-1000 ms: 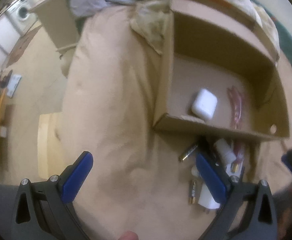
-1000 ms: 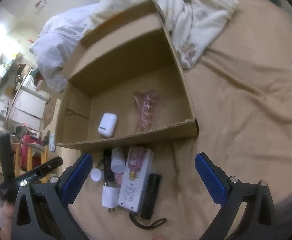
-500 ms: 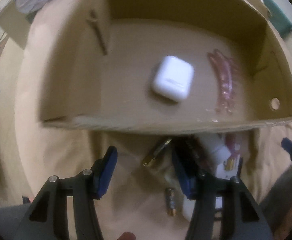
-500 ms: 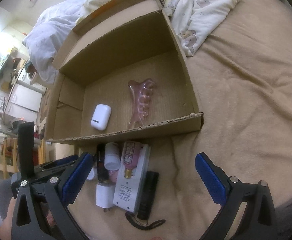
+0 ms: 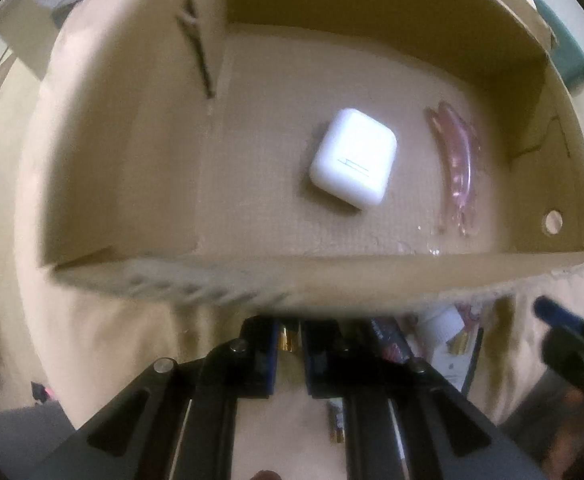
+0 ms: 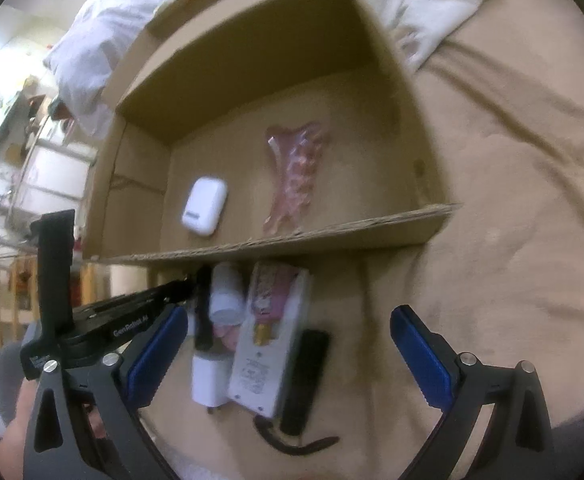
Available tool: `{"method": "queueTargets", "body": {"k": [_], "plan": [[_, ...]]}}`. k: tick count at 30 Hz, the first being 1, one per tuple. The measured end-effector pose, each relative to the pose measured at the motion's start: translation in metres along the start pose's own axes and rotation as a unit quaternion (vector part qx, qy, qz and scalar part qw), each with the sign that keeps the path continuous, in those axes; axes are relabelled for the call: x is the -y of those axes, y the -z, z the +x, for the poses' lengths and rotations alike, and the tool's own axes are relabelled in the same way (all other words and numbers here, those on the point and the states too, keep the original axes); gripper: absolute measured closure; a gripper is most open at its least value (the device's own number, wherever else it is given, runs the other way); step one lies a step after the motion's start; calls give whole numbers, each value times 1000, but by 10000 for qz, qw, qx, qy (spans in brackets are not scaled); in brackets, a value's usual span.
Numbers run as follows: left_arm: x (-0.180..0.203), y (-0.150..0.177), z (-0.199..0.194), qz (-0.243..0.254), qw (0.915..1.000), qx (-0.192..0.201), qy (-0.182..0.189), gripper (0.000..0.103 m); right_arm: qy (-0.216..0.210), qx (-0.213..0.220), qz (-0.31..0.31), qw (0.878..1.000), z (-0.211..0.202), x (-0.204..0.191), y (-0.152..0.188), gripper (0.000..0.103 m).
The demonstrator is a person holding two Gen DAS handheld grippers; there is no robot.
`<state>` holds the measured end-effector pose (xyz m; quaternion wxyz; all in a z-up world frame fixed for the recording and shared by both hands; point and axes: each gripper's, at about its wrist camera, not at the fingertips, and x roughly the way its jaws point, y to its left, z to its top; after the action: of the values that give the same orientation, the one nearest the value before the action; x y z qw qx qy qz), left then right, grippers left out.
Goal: Organize rigid objects
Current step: 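Grasp the batteries with the left tool while the right tool grasps the pink perfume bottle, then lower both held items into the box and open both tools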
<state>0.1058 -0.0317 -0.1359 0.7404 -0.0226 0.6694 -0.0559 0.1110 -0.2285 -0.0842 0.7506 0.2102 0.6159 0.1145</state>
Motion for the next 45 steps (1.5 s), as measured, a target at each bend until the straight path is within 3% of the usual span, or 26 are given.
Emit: {"method": "queueTargets", "body": {"k": [2,3,4,5,16,18,19,22,37,45], "plan": [[-8,3,-5,-185,9998,39,-35,94,-49,-139,5,9999,9,-1,-2,4],[-14,5,-8,-301,9995,65,-94,94,-40,-199,20,9998,14,-2,-3,12],[-19,6,-11,-375,9992,94,-118,94,-44,-263,32,9996,19,-3,-4,33],[-22,6,-14,-425,9989,125,-128,94,-26,-324,29,9995,24,-4,-5,42],[-5,22,-25,-322,9987,294,-260,94,764,-282,-485,9955,51,-29,-6,42],[-10,16,-27,-300,9988,277,-256,94,957,-275,-688,9926,53,-33,-3,58],[-8,15,-26,-286,9989,276,-262,94,981,-273,-752,9920,53,-34,-2,72],[-4,17,-26,-270,9988,305,-279,94,1116,-133,-827,9902,48,-35,-1,85],[-10,31,-48,-303,9983,396,-315,94,177,161,-502,9985,-5,-23,18,87],[-9,42,-90,-158,9959,821,-335,94,-231,360,-377,9984,-33,-18,28,87]]}}
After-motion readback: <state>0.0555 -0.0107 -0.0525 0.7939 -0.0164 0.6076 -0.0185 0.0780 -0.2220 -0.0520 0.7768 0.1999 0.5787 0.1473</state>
